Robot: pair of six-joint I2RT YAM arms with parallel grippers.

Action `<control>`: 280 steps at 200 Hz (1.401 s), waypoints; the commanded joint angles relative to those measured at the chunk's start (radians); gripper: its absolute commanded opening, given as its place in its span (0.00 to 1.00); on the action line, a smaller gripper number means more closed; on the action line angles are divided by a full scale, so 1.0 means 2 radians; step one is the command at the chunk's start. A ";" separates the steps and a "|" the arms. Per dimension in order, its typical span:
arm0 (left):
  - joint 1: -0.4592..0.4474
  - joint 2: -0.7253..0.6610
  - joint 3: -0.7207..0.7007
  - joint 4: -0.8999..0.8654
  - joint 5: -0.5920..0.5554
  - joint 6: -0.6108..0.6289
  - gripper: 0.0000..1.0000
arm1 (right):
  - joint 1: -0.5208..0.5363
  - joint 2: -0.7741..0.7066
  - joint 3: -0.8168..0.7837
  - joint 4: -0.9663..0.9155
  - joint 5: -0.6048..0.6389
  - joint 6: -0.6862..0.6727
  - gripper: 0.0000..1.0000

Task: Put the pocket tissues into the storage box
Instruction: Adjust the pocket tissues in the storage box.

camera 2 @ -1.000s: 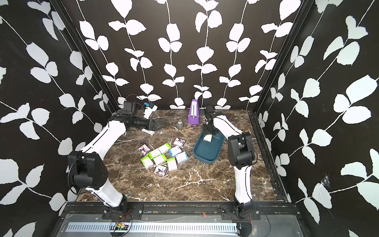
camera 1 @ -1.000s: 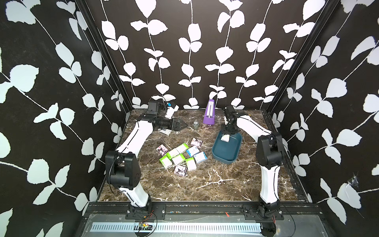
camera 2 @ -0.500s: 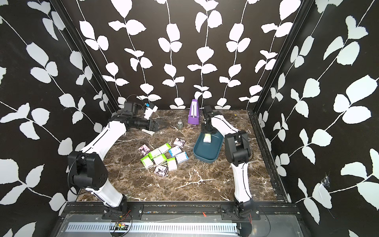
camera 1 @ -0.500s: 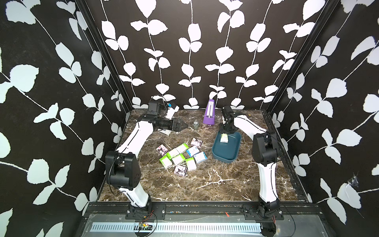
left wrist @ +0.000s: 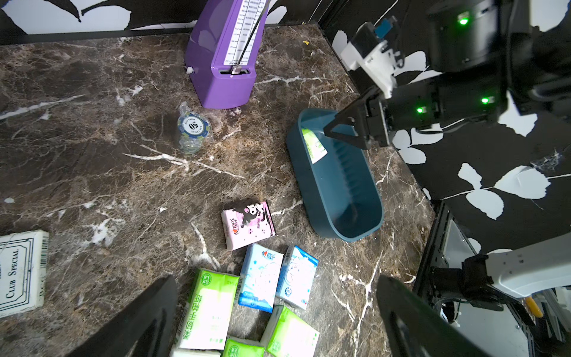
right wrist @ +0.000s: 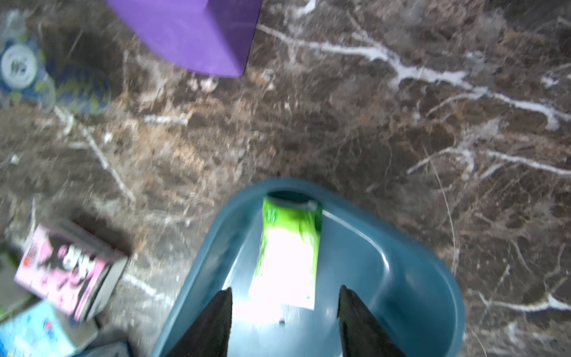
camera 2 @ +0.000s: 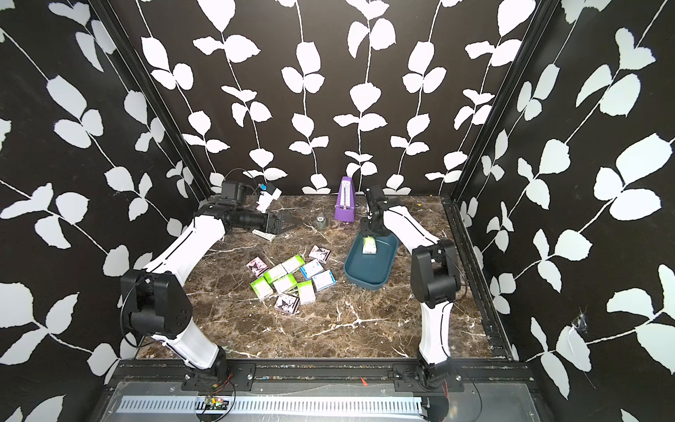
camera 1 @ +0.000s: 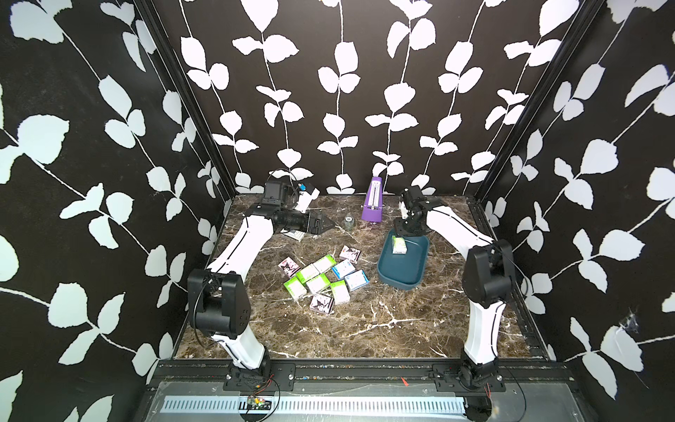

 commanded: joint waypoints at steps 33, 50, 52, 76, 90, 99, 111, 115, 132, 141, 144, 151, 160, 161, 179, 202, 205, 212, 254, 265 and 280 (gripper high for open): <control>-0.004 -0.022 -0.005 0.007 0.003 0.001 0.99 | 0.000 -0.001 -0.037 -0.036 0.004 -0.123 0.55; -0.004 -0.022 -0.005 0.009 0.001 -0.001 0.99 | 0.000 0.007 -0.038 -0.037 0.004 -0.136 0.55; -0.005 -0.022 -0.005 0.009 0.002 -0.001 0.99 | 0.000 0.008 -0.038 -0.037 0.005 -0.137 0.55; -0.005 -0.025 -0.007 0.008 0.000 -0.002 0.99 | 0.000 0.018 -0.038 -0.036 0.013 -0.144 0.55; -0.005 -0.027 -0.007 0.008 0.001 -0.002 0.99 | 0.000 0.025 -0.036 -0.036 0.015 -0.148 0.55; -0.005 -0.028 -0.006 0.008 0.001 -0.002 0.99 | 0.000 0.033 -0.034 -0.041 0.014 -0.154 0.55; -0.005 -0.029 -0.004 0.007 -0.001 0.000 0.99 | 0.000 0.039 -0.033 -0.044 0.018 -0.157 0.56; -0.005 -0.028 -0.003 0.006 -0.001 -0.001 0.99 | 0.000 0.041 -0.034 -0.042 0.017 -0.159 0.56; -0.005 -0.028 -0.001 0.005 -0.001 0.000 0.99 | 0.000 0.048 -0.035 -0.040 0.014 -0.163 0.57; -0.005 -0.027 0.001 0.004 -0.001 0.000 0.99 | 0.000 0.053 -0.035 -0.038 0.016 -0.163 0.58; -0.005 -0.027 0.001 0.004 0.000 0.000 0.99 | 0.000 0.054 -0.035 -0.037 0.016 -0.163 0.58; -0.005 -0.027 0.002 0.005 -0.001 0.000 0.99 | 0.000 0.058 -0.034 -0.037 0.018 -0.163 0.58; -0.005 -0.027 0.002 0.005 -0.001 -0.001 0.99 | 0.000 0.064 -0.033 -0.033 0.018 -0.162 0.59; -0.005 -0.026 0.003 0.005 -0.001 -0.001 0.99 | 0.000 0.064 -0.033 -0.033 0.018 -0.161 0.59; -0.005 -0.027 0.004 0.004 -0.002 0.000 0.99 | -0.001 0.073 -0.027 -0.032 0.015 -0.158 0.60; -0.005 -0.026 0.004 0.003 -0.003 0.000 0.99 | -0.001 0.081 -0.017 -0.022 0.002 -0.152 0.53; -0.005 -0.027 0.004 0.003 -0.003 0.000 0.99 | -0.001 0.082 -0.016 -0.022 0.000 -0.151 0.52; -0.005 -0.027 0.004 0.003 -0.004 -0.001 0.99 | -0.001 0.085 -0.012 -0.021 -0.004 -0.149 0.49; -0.005 -0.029 0.000 -0.003 -0.008 0.006 0.99 | -0.001 0.087 0.000 -0.017 -0.017 -0.142 0.36; -0.005 -0.029 -0.001 -0.003 -0.009 0.007 0.99 | -0.001 0.085 0.000 -0.013 -0.020 -0.140 0.34; -0.005 -0.028 -0.001 -0.003 -0.008 0.006 0.99 | -0.001 0.082 -0.002 -0.006 -0.025 -0.135 0.33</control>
